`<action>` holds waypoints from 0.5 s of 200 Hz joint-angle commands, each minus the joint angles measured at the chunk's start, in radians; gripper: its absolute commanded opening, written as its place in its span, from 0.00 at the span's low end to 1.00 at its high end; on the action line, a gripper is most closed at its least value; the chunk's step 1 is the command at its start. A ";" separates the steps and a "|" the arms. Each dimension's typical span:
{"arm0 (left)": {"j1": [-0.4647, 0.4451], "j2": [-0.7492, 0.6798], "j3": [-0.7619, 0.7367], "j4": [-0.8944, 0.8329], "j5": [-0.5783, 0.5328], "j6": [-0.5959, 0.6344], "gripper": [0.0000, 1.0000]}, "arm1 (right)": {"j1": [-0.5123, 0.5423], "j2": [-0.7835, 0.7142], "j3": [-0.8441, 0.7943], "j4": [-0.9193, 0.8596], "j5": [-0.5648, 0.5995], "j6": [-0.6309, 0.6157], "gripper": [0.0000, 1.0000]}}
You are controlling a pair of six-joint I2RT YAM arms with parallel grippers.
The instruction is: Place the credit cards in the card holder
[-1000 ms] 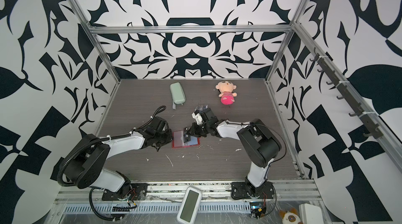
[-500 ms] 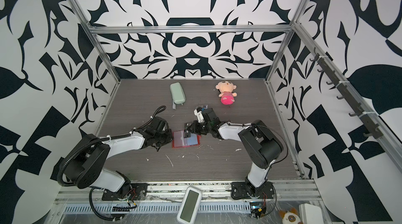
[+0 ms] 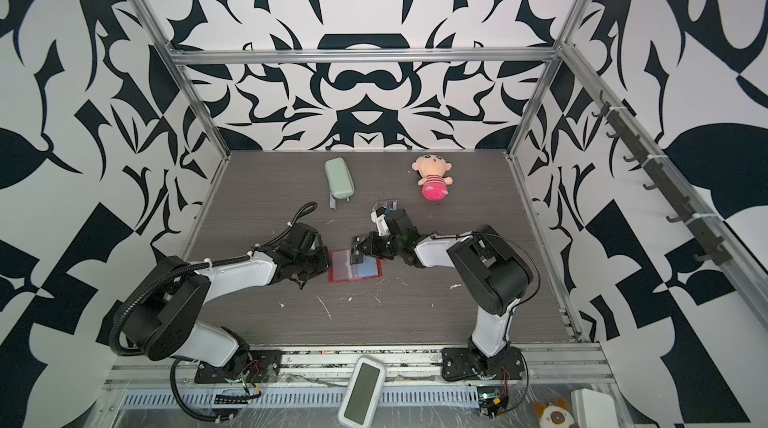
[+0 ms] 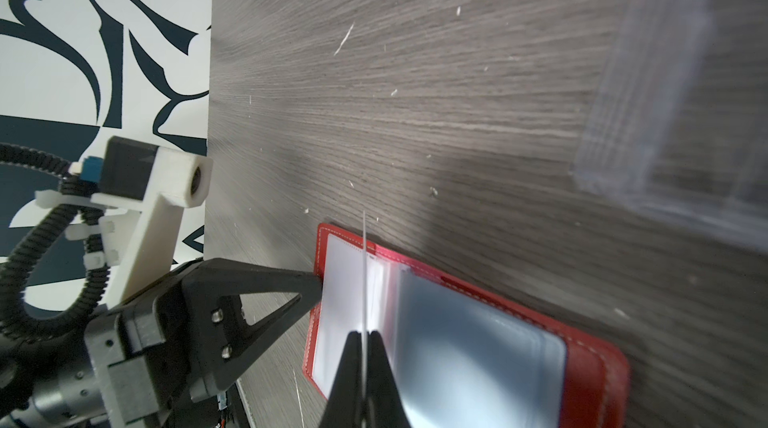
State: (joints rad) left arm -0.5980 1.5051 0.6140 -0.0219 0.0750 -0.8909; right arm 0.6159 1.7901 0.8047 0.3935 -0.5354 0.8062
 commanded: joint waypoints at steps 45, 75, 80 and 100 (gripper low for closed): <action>-0.003 0.024 -0.040 -0.067 -0.020 -0.007 0.00 | -0.001 0.031 -0.016 0.059 -0.020 0.011 0.00; -0.004 0.023 -0.042 -0.067 -0.022 -0.007 0.00 | -0.001 0.034 -0.015 0.054 -0.042 0.010 0.00; -0.003 0.024 -0.042 -0.067 -0.023 -0.007 0.00 | -0.001 0.033 -0.016 0.054 -0.044 0.010 0.00; -0.003 0.024 -0.042 -0.066 -0.024 -0.009 0.00 | -0.001 0.034 -0.014 0.041 -0.062 0.006 0.00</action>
State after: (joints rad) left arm -0.5983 1.5051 0.6117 -0.0177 0.0750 -0.8913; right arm 0.6159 1.8301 0.7952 0.4244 -0.5652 0.8139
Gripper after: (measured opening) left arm 0.047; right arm 0.044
